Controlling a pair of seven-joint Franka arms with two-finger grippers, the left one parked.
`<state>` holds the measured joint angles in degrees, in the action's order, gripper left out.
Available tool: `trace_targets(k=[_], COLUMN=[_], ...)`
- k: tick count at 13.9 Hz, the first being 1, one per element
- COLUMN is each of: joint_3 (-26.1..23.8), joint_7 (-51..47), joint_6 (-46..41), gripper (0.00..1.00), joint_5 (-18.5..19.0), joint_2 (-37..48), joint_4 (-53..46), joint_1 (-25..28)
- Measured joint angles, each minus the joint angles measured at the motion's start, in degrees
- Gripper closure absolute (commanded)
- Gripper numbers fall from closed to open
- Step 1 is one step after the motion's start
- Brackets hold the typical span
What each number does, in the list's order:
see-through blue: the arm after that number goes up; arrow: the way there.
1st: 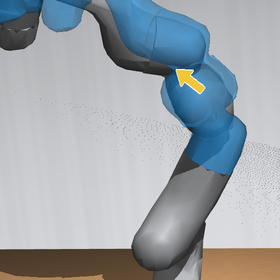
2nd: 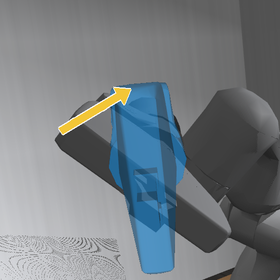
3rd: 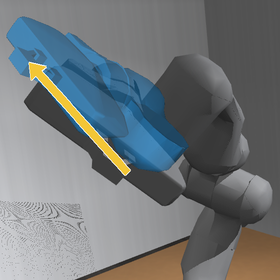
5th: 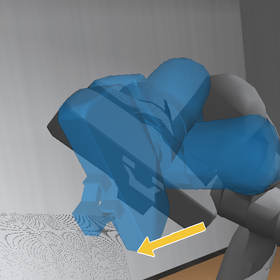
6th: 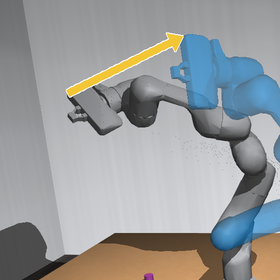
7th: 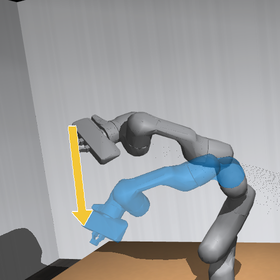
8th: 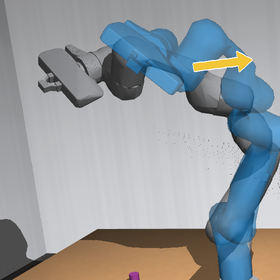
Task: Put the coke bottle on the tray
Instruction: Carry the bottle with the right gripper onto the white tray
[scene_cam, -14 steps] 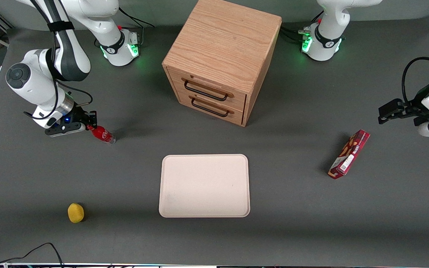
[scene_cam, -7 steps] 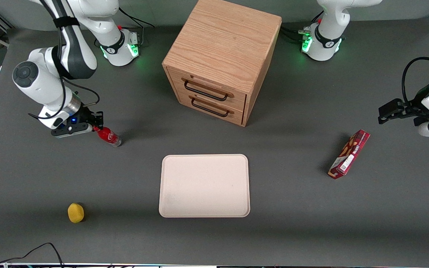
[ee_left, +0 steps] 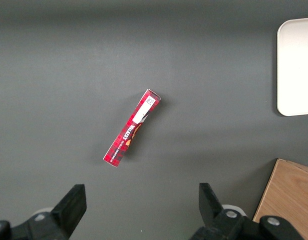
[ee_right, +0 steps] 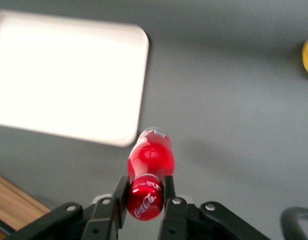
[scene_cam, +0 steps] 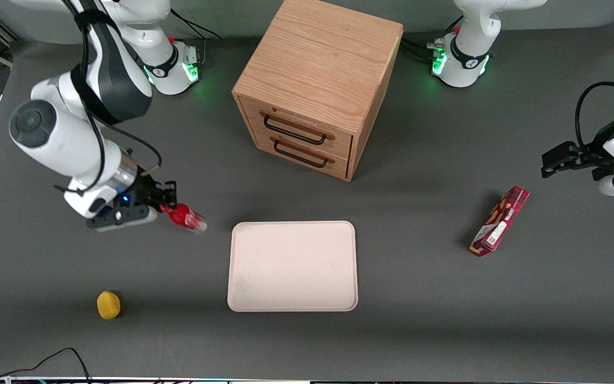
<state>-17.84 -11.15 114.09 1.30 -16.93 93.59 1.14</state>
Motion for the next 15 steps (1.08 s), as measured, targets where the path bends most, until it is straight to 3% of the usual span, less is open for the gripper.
trace_targets(k=[2,4,6,10,15], joint_3=[0.1,0.2,0.9,9.8,11.2], joint_7=[-3.2,-4.9,-5.9,-9.0,-9.2], joint_6=[-1.1,-2.0,-2.7,-2.7,-0.7], gripper=[1.0,1.0,1.0,1.0,1.0], joint_5=[3.8,5.3,5.9,6.6,6.6], joint_2=[-6.8,-12.2,-16.7,-22.1,-26.1], joint_4=[-8.4,-15.0,-20.1,-25.8,-28.4], joint_1=[3.7,6.7,8.8,17.4,18.4])
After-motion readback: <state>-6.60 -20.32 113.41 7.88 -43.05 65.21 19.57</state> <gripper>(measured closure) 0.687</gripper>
